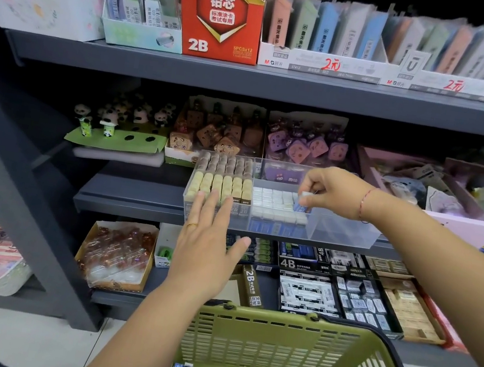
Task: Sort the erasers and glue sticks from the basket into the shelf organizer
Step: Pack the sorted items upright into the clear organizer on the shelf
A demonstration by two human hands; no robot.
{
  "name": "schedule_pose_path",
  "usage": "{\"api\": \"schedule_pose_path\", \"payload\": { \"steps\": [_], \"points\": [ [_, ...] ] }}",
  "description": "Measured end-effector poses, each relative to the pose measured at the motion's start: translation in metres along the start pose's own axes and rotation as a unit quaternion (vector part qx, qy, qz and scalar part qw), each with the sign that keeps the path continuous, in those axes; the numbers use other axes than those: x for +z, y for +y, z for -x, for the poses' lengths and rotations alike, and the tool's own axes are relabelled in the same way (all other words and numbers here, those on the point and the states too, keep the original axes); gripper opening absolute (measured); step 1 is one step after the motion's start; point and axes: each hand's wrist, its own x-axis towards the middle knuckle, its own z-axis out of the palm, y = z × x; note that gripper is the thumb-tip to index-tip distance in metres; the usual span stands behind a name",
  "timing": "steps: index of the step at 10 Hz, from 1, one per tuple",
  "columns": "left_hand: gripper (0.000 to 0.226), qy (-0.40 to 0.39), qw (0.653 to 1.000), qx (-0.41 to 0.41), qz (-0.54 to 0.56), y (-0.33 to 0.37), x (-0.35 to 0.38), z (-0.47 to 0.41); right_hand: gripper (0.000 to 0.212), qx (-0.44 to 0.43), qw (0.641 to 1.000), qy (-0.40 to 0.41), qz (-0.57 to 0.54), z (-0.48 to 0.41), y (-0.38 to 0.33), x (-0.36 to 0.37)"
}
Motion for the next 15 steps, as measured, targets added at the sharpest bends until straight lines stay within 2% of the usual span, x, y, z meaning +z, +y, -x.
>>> {"api": "schedule_pose_path", "payload": {
  "steps": [2,4,5,6,7,8,10,11,12,13,14,15],
  "points": [
    [0.074,-0.002,1.0,0.0,0.001,0.001,-0.001,0.001,0.01,0.003,0.998,0.038,0.055,-0.005,-0.003,0.011],
    [0.074,-0.004,1.0,-0.002,0.005,0.001,-0.001,0.0,0.012,-0.007,0.996,0.084,0.026,0.005,-0.002,0.015],
    [0.073,-0.004,1.0,-0.001,0.004,0.0,-0.001,0.001,0.013,0.001,0.991,0.135,0.01,0.004,-0.001,0.02],
    [0.073,-0.003,1.0,0.002,0.005,0.0,0.0,0.0,0.017,0.011,0.989,0.149,0.025,0.002,-0.002,0.025],
    [0.073,-0.004,1.0,0.005,0.005,-0.001,0.0,0.0,0.018,0.021,0.983,0.145,0.111,0.001,-0.002,0.03],
    [0.073,-0.005,1.0,0.008,0.004,-0.001,0.0,0.001,0.027,0.033,0.973,0.141,0.178,0.001,0.003,0.034],
    [0.073,-0.002,1.0,0.014,0.002,-0.003,0.001,0.002,0.036,0.041,0.993,0.101,0.039,0.01,0.013,0.029],
    [0.069,0.03,0.999,0.034,0.012,-0.005,0.004,0.007,0.034,0.028,0.992,0.119,0.027,0.016,0.015,0.032],
    [0.06,0.075,0.996,0.032,0.028,-0.019,0.013,0.019,0.032,-0.035,0.951,0.306,-0.037,0.044,0.001,0.06],
    [0.051,0.079,0.996,-0.031,0.01,-0.055,0.03,0.036,0.031,-0.067,0.943,0.301,-0.125,0.084,-0.026,0.127],
    [0.05,0.015,0.989,-0.137,-0.056,-0.102,0.053,0.059,0.015,0.03,0.97,0.046,-0.237,0.1,-0.026,0.222],
    [0.067,-0.097,0.96,-0.264,0.001,-0.137,0.074,0.081,0.028,0.199,0.895,-0.137,-0.374,0.102,-0.01,0.301]
  ]
}}
